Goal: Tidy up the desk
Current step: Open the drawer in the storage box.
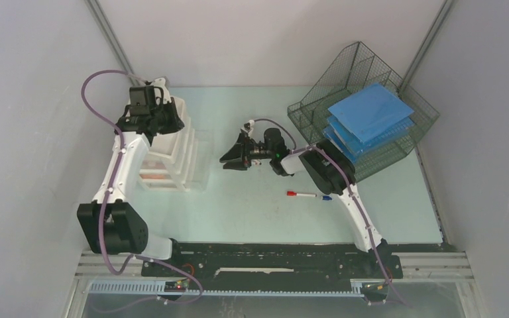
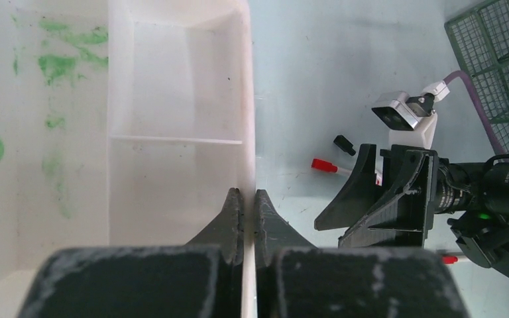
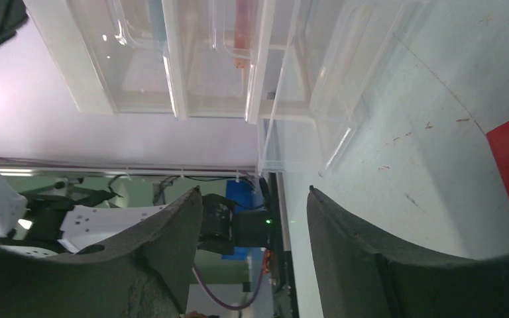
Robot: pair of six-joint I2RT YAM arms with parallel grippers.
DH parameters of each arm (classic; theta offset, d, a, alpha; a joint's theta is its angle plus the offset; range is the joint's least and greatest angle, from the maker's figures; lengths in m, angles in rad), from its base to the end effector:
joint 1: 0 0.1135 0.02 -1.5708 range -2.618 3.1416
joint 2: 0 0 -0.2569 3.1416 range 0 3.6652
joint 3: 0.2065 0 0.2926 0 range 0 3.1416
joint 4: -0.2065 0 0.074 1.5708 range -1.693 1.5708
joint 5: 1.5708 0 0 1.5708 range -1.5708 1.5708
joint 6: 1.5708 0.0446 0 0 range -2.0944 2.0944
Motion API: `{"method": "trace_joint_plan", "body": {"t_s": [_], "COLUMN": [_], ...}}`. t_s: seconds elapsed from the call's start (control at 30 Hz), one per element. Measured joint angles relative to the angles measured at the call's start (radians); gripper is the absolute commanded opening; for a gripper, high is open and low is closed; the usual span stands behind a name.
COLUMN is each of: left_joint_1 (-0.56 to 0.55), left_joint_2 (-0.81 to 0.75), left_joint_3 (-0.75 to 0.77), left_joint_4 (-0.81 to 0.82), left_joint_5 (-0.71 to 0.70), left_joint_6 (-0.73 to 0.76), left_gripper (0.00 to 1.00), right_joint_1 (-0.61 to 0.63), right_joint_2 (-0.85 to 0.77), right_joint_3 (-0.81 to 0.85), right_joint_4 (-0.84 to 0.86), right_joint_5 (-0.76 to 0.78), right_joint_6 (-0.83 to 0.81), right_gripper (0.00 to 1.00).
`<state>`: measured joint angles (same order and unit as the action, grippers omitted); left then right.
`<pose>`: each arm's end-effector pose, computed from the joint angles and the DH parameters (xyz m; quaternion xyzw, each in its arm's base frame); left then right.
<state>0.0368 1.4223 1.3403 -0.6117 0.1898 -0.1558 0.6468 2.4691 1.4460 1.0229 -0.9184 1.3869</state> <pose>0.3630 0.0049 0.3286 -0.0466 0.9010 -0.1108 0.4169 0.3955 0.3431 0.0603 -0.0629 0.7043 0.7039 0.0668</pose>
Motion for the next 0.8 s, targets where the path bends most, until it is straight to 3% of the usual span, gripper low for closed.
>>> {"method": "trace_joint_plan", "body": {"t_s": [0.03, 0.1, 0.3, 0.6, 0.8], "left_joint_1": [0.0, 0.0, -0.001, 0.0, 0.008], "left_joint_2": [0.006, 0.02, 0.073, 0.074, -0.039], "left_joint_3": [0.008, 0.024, 0.08, 0.116, 0.11], "left_joint_4": [-0.006, -0.015, -0.022, -0.051, -0.102], "left_joint_5": [-0.002, -0.008, -0.078, -0.154, -0.172], "left_joint_6": [0.0, 0.001, 0.005, 0.01, 0.017], "left_gripper": [0.02, 0.16, 0.46, 0.7, 0.89], "right_joint_1": [0.0, 0.002, 0.021, 0.057, 0.076], "right_joint_2": [-0.008, -0.03, -0.203, -0.46, -0.62], "right_joint_3": [-0.001, -0.002, -0.003, 0.018, 0.022], "right_joint_4": [-0.029, -0.097, -0.401, -0.848, -1.189], "right_joint_5": [-0.008, -0.018, -0.043, -0.048, -0.041], "right_joint_6": [-0.029, -0.099, -0.419, -0.912, -1.228], "right_gripper": [0.67, 0.67, 0.68, 0.7, 0.72]}}
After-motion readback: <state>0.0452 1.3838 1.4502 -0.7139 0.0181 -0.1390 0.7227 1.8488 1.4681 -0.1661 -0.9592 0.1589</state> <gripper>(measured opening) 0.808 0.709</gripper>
